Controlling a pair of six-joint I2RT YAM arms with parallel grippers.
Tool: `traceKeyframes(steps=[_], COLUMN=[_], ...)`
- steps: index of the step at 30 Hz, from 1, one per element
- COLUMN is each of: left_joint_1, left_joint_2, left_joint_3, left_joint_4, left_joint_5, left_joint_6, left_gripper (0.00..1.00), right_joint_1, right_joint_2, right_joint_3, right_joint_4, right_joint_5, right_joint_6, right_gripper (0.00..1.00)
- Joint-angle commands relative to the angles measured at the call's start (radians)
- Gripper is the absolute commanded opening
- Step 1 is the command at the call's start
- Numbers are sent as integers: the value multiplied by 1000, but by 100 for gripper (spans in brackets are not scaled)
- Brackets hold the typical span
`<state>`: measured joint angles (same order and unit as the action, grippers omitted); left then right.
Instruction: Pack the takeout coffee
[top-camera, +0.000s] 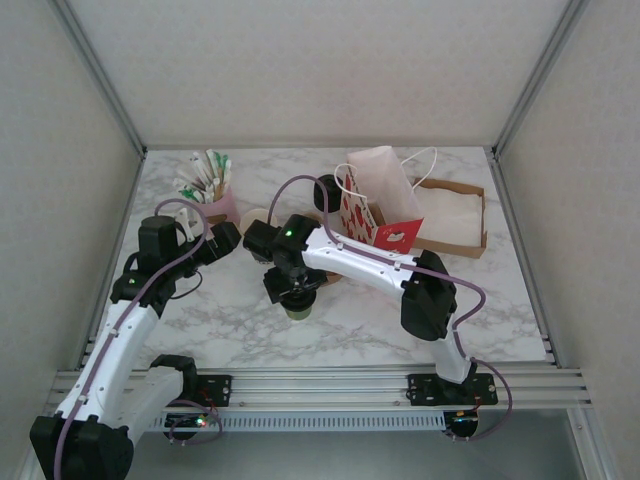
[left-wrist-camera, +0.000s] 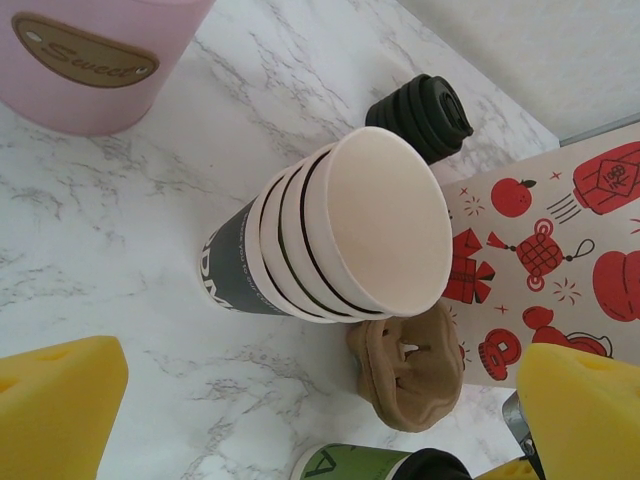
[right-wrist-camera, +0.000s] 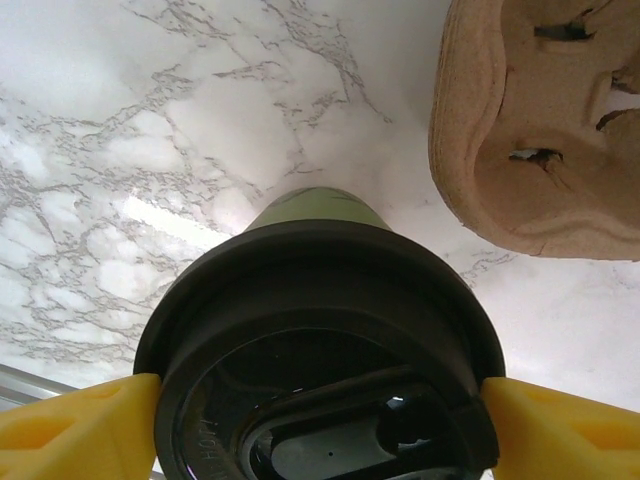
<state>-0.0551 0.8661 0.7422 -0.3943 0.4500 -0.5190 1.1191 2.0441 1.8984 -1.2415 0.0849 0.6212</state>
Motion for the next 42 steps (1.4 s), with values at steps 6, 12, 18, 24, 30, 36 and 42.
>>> traceKeyframes(steps=[6,12,18,24,30,36,42], left_joint_1=[8,9,8,5,-3,-37,-81], left_joint_2=[5,4,2,10,28,79,158], left_joint_3=[-6,0,13,29,51,114,212], left_joint_4=[22,27,36,44,73,108,140], left_joint_5=[15,21,32,44,50,43,19], left_joint_6=[25,25,33,35,27,20,25], left_gripper=[100,100,100,100,100,100,100], right_joint_1=[12,12,12,13,12,11,2], right_joint_2=[22,-11,-63,-115,-169,-235,-313], right_joint_3=[34,29,13,-11,-3,39,84], right_joint_4=[-38,-40,-41,-40,-66,-107,-146], right_joint_5=[14,9,-8,-29,-24,-14,9], right_joint_6=[-2,-2,-9,-15,-21,-33,-43], right_gripper=[77,73,72,72,72,72,72])
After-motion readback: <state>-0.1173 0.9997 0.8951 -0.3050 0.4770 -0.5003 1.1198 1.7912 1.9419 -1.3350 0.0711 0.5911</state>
